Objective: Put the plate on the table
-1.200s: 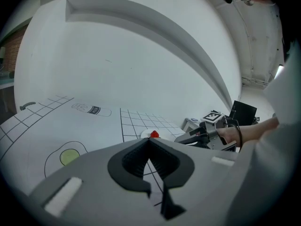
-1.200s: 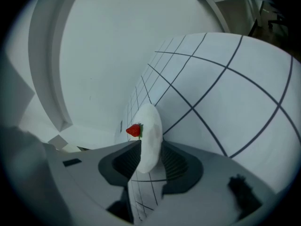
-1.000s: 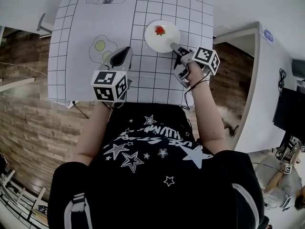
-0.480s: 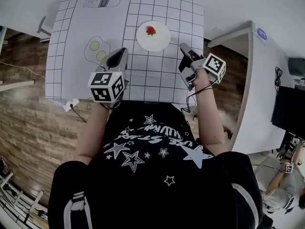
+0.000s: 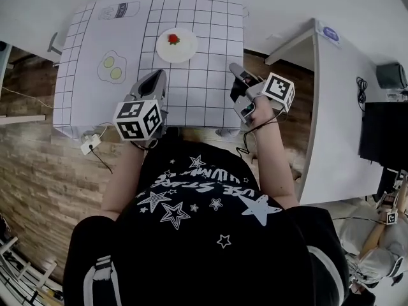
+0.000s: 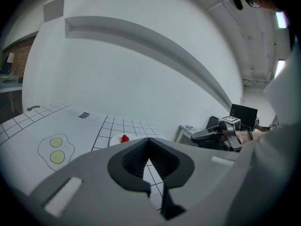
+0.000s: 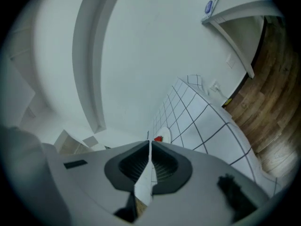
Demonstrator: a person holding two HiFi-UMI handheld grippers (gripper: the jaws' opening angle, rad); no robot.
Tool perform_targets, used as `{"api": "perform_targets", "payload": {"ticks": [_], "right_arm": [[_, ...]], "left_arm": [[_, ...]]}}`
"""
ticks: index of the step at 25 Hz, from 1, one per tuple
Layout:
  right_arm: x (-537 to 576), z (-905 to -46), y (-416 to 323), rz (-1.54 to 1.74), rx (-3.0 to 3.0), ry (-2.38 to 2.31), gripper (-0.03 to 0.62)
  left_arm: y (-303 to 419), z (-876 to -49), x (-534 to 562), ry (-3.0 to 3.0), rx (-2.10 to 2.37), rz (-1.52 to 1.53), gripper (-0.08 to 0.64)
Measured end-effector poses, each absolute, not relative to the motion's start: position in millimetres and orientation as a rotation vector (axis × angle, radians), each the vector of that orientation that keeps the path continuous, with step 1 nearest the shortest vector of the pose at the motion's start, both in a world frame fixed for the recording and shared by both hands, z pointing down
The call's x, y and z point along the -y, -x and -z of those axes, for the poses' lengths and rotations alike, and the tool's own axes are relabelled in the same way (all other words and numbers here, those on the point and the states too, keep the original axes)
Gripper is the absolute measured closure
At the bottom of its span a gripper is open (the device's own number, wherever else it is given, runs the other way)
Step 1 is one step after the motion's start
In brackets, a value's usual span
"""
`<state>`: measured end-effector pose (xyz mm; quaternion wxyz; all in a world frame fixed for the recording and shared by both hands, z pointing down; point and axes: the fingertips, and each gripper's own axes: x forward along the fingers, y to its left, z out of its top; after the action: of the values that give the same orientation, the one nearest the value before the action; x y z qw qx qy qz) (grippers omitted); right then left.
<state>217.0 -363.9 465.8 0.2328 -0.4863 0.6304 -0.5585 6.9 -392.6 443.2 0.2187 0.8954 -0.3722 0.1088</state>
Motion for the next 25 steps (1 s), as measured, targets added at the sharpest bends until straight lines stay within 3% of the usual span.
{"api": "perform_targets", "payload": {"ticks": [25], "right_arm": [[220.7,-483.7,-171.7,1.658,-2.079,1.081,0.569]], "left_arm": [[5.7,-442.3,202.5,-2.358,1.275,-0.329,0.551]]}}
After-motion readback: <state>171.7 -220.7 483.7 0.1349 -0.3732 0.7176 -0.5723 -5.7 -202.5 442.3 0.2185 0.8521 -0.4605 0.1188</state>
